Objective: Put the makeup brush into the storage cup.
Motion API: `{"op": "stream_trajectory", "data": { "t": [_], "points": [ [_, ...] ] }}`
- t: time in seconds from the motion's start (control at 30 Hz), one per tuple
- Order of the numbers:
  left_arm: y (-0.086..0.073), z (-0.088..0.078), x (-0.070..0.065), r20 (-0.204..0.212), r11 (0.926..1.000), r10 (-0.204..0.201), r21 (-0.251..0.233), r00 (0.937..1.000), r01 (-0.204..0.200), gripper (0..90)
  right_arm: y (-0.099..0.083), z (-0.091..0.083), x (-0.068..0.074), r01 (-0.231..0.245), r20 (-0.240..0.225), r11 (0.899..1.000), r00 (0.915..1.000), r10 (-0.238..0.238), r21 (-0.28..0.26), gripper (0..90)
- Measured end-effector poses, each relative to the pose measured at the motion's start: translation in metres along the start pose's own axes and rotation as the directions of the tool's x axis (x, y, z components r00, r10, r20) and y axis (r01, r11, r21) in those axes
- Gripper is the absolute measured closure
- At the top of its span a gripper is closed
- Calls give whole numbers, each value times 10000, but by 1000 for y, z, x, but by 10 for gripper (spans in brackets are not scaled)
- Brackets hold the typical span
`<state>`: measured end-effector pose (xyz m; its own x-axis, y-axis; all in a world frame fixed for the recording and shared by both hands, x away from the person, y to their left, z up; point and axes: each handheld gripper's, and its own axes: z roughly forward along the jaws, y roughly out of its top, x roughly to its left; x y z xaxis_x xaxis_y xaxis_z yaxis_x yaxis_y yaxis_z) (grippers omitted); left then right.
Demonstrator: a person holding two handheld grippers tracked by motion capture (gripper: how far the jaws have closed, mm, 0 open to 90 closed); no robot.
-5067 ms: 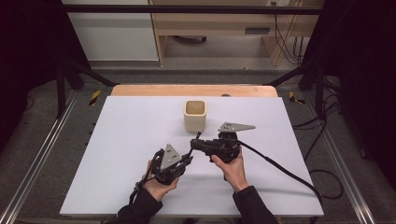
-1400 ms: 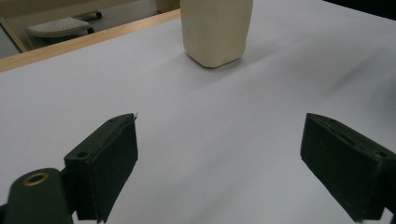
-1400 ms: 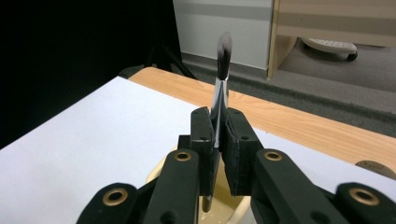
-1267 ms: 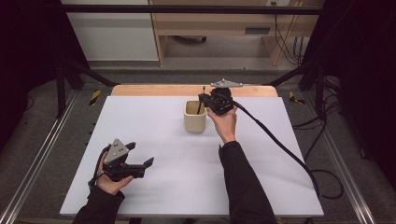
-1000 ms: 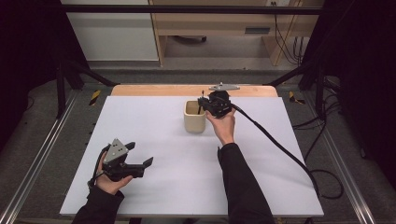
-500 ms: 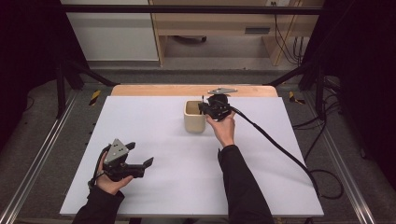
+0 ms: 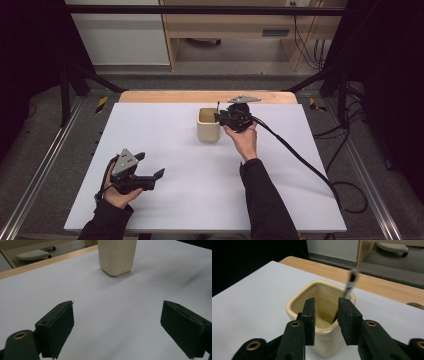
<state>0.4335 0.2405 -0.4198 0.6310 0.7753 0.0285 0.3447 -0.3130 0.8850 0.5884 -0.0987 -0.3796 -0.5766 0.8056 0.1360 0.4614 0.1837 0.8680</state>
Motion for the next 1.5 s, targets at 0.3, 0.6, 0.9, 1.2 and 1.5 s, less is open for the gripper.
{"op": "stream_trajectory", "data": {
  "t": [0.3, 0.6, 0.9, 1.2, 1.5],
  "points": [
    [0, 0, 0, 3, 10000, -13, -4, 10000, 13, 111, 1, -28, 13, 749, -171, 9944, 9969, -764, -752, 454],
    [0, -2, 0, 38, 10000, -37, -84, 10000, 37, 108, 2, -50, 19, 782, -417, 9887, 9956, -841, -1277, 296],
    [0, -3, 1, 23, 9999, -108, -79, 9999, 108, 106, -11, -74, 18, 983, -300, 9836, 9941, -1039, -1512, 159],
    [-1, -2, 1, 0, 9999, -86, -53, 10000, 86, 104, -31, -96, 11, 915, -103, 9840, 9955, -942, -1531, 128],
    [-1, -3, 1, 7, 9999, -103, -46, 9999, 103, 101, -63, -121, -3, 654, 104, 9878, 9979, -646, -1411, 81]
  ]
}}
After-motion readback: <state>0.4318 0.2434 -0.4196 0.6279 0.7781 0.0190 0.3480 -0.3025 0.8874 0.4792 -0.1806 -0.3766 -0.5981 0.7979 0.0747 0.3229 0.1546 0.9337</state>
